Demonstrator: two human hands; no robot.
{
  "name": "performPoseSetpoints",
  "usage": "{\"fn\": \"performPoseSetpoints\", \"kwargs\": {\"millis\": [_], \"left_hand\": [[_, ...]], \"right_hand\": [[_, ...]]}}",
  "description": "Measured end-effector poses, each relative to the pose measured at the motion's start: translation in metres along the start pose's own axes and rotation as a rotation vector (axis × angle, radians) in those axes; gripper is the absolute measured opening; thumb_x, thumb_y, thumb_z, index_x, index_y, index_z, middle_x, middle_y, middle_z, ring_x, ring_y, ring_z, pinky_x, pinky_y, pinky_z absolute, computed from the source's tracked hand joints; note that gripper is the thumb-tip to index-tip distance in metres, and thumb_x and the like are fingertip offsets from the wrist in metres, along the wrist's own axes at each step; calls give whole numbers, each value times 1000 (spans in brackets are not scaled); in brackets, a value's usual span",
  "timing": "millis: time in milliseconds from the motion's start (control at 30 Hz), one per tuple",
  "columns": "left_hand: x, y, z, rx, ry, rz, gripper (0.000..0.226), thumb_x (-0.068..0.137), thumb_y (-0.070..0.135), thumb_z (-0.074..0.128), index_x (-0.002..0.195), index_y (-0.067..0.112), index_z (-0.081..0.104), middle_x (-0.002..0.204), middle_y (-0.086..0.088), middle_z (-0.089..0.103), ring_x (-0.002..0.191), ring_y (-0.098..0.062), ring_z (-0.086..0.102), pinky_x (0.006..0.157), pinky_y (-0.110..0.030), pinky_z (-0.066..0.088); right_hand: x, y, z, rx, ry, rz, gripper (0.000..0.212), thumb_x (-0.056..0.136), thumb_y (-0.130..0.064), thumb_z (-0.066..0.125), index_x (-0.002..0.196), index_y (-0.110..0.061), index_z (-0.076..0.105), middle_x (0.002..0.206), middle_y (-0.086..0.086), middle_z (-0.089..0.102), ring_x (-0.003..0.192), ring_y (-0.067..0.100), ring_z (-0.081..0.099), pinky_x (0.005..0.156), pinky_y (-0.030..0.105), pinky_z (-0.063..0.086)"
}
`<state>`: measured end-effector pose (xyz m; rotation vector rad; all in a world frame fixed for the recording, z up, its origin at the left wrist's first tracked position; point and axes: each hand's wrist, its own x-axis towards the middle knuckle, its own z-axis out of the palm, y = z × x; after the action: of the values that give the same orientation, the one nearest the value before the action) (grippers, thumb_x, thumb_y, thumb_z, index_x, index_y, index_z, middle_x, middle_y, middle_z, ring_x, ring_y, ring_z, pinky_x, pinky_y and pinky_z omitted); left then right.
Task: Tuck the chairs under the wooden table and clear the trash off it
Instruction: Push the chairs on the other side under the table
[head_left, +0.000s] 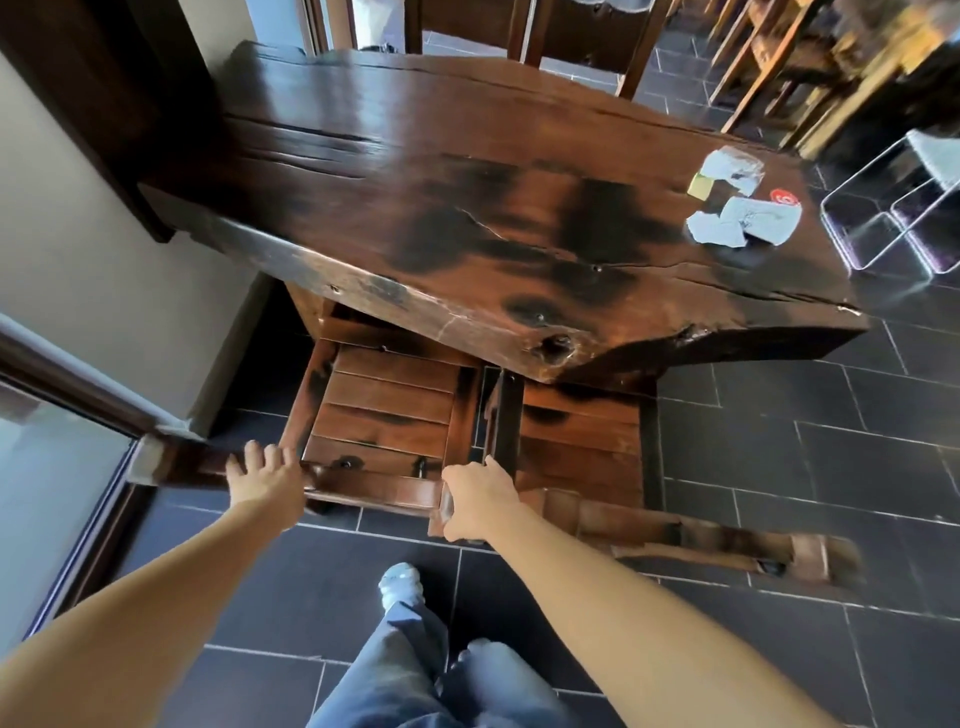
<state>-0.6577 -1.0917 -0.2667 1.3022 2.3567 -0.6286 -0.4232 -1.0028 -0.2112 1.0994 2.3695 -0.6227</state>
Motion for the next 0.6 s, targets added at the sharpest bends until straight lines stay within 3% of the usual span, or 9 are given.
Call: {"fn": "performPoseSetpoints", "kwargs": {"millis": [300, 467, 600], "left_hand": [[-15, 18, 17, 14, 24, 25, 72, 85, 55, 53, 134, 7, 31, 138, -10, 36, 136, -29, 22, 112, -49, 25], [-17, 32, 15, -251, -107, -118, 82, 77, 46, 64, 139, 10, 24, 149, -9, 18, 147, -25, -8, 110, -65, 11], [-17, 40, 13, -371, -114, -142, 80, 75, 36, 68, 137, 13, 25, 152, -8, 11, 146, -24, -17, 112, -64, 5]], "right_hand": [[-24, 0, 8, -64, -72, -67, 41, 75, -33, 73, 108, -12, 59, 105, 8, 68, 108, 27, 61, 118, 47, 8], [-12, 7, 0, -244, -158, -171, 45, 73, -41, 72, 106, -13, 62, 103, 6, 68, 107, 27, 62, 117, 52, 0], [-6, 17, -4, -258, -200, -211, 53, 71, -44, 72, 113, -13, 61, 109, 5, 67, 111, 26, 60, 117, 53, 4]]}}
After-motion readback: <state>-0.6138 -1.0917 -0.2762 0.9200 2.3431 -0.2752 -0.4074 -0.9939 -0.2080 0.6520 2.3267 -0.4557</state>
